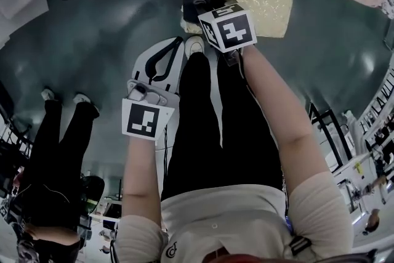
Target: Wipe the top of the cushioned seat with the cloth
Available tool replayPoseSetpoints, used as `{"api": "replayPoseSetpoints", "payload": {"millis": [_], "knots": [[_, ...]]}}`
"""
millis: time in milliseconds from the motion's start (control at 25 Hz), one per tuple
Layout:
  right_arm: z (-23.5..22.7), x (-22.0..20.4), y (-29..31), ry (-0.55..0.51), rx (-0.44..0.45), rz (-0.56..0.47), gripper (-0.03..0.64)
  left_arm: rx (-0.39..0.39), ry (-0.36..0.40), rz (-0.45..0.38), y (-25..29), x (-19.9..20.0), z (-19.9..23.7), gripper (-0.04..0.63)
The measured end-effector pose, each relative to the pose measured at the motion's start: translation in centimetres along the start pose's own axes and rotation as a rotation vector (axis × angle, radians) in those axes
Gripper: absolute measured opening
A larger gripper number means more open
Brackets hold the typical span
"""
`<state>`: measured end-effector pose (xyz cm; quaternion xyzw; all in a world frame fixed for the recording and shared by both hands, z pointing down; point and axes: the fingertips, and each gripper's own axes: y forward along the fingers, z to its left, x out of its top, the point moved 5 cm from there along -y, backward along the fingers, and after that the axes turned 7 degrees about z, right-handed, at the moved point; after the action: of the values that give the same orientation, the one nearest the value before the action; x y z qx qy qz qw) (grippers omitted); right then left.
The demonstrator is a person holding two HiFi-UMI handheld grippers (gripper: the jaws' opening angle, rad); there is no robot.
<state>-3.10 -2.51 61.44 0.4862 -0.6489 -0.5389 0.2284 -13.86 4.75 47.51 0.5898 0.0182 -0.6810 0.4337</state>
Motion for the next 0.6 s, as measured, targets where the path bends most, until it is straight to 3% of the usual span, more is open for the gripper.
{"api": "replayPoseSetpoints", "payload": {"millis": [600], "knots": [[-5.0,-1.1,0.1,-0.030,0.003,0.031,0.086,-0.034,0.017,0.017,3.7,0.6,-2.6,0.014]]}}
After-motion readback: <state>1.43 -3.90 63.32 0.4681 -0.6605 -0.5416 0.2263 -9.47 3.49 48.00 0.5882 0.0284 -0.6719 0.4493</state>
